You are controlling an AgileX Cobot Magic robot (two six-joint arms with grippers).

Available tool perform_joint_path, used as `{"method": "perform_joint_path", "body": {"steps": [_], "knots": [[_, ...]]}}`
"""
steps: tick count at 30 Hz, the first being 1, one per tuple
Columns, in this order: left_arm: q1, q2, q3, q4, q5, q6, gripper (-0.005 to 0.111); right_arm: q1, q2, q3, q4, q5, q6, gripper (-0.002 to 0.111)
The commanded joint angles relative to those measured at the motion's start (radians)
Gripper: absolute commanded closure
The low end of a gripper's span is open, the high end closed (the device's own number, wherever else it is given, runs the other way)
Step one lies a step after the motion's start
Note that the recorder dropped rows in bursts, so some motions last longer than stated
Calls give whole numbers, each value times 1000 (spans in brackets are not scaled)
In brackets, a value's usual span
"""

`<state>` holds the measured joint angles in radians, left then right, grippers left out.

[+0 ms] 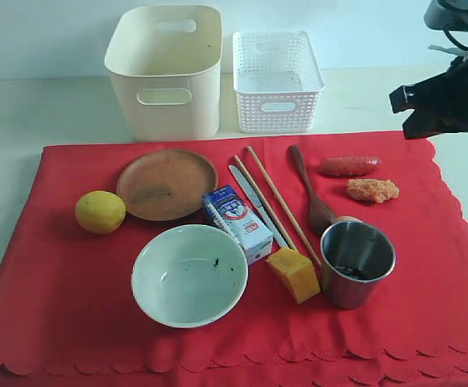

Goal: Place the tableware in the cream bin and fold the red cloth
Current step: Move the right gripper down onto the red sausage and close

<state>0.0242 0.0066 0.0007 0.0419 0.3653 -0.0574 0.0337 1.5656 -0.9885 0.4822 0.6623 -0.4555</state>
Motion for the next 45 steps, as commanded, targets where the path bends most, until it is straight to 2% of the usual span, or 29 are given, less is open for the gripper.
{"method": "perform_joint_path", "body": {"steps": [1, 5, 10, 15, 19, 27, 31, 37, 45], "knots": [[4, -7, -1, -5, -12, 3, 107, 1, 48, -39, 11, 32, -18, 90], [4, -7, -1, -5, -12, 3, 107, 1, 92, -57, 11, 40, -58, 75], [4, -7, -1, -5, -12, 3, 107, 1, 138, -57, 11, 34, -188, 65], [4, -7, -1, -5, -12, 3, 107, 1, 178, -57, 44, 5, -334, 62], [4, -7, -1, -5, -12, 3, 107, 1, 202, -63, 67, -52, -373, 62], [4, -7, -1, -5, -12, 3, 107, 15, 301, -202, 59, -8, -448, 61], [4, -7, -1, -5, -12, 3, 107, 80, 381, -286, 24, -2, -505, 48], [4, -7, -1, -5, -12, 3, 107, 127, 462, -352, -50, -3, -502, 47], [4, -7, -1, -5, -12, 3, 107, 130, 565, -386, -56, -25, -485, 47]]}}
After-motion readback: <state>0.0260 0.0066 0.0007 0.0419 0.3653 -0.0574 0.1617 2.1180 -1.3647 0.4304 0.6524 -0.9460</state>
